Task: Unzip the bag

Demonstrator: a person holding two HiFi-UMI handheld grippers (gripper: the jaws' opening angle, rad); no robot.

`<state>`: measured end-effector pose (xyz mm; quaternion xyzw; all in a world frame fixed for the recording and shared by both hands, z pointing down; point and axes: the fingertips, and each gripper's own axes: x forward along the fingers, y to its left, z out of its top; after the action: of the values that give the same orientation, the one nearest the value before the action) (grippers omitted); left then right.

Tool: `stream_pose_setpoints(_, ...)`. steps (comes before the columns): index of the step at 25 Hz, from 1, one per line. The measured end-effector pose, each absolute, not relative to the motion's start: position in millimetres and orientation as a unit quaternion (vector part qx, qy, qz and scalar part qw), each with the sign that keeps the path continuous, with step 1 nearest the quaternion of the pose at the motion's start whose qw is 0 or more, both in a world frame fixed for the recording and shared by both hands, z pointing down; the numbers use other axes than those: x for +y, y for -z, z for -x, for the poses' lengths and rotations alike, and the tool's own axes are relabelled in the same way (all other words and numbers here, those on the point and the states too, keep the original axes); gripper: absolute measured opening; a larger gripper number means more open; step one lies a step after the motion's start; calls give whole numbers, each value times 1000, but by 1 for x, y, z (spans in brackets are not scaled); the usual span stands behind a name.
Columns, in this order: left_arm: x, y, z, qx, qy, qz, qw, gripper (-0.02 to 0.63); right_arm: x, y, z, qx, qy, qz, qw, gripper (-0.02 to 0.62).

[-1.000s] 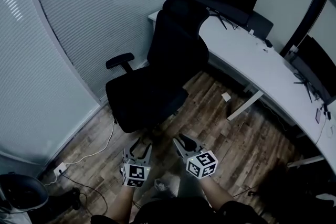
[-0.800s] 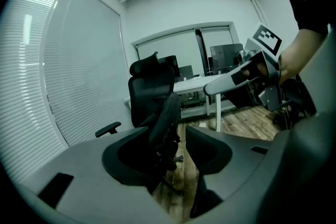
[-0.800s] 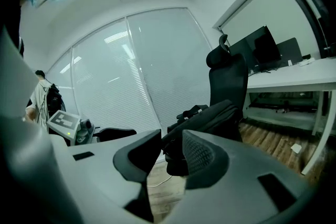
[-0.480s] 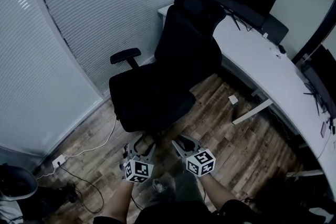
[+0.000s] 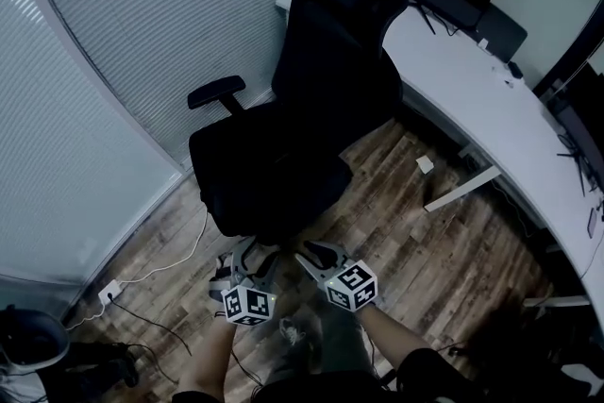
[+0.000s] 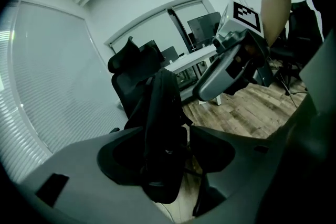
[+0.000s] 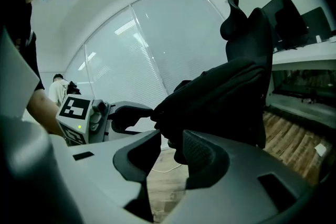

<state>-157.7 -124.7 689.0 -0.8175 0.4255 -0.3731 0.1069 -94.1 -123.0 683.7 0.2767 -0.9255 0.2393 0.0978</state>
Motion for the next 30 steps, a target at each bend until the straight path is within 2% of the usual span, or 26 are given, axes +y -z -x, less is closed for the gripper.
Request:
stream_pose_setpoints(13, -139, -704, 152, 385, 406, 812, 165, 265, -139, -704, 128, -941, -240, -228, 65, 109)
stream_pose_setpoints(22, -139, -706, 152, 375, 418, 807, 182, 264, -136, -708, 132, -948, -232, -207, 71, 106)
stream_pose_setpoints(24, -140, -706, 154, 378, 419, 805, 182, 264, -133, -705, 133, -950, -226, -203, 71, 66)
stream_pose_setpoints(30, -142, -703, 156, 389, 424, 797, 184, 242, -124, -694, 125, -948, -247, -193, 59, 54)
